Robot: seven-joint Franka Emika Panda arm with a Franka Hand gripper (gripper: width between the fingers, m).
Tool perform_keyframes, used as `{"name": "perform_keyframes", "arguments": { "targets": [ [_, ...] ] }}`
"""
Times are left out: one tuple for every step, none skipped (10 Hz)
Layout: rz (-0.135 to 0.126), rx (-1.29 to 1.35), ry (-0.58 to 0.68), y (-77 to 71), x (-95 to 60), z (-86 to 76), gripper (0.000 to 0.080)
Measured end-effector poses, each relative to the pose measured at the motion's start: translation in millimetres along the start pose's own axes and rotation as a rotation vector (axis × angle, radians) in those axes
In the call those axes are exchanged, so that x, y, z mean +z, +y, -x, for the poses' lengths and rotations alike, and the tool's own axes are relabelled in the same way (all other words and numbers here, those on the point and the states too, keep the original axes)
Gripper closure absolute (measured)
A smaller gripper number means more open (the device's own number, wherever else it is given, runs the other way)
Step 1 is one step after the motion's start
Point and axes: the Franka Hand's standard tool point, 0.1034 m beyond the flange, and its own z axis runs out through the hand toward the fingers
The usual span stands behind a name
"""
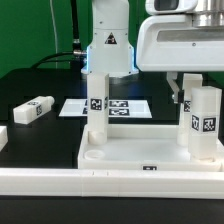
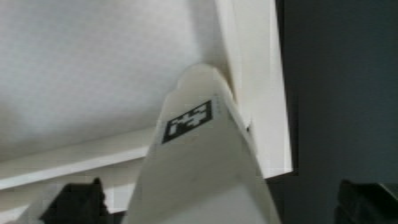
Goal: Assemble desk
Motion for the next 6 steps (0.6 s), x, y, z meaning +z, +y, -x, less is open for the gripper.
{"name": "perform_keyframes", "arguments": {
  "targets": [
    [0.008,-0.076,0.002,-1.1,-0.5,0.2,0.0151],
    [0.009,-0.123,0.003,-1.1,-0.6,0.1,0.0151],
    [0.01,-0.172,0.003,-0.5,-0.5,-0.1,0.016],
    [0.014,-0.239,0.003,0.8,-0.5,-0.6,0.016],
    [0.014,-0.248,0.002,1.4,-0.4,-0.7,0.0323],
    [0.015,-0.245,0.003,1.5,-0.3,-0.8,0.0495]
  ]
}}
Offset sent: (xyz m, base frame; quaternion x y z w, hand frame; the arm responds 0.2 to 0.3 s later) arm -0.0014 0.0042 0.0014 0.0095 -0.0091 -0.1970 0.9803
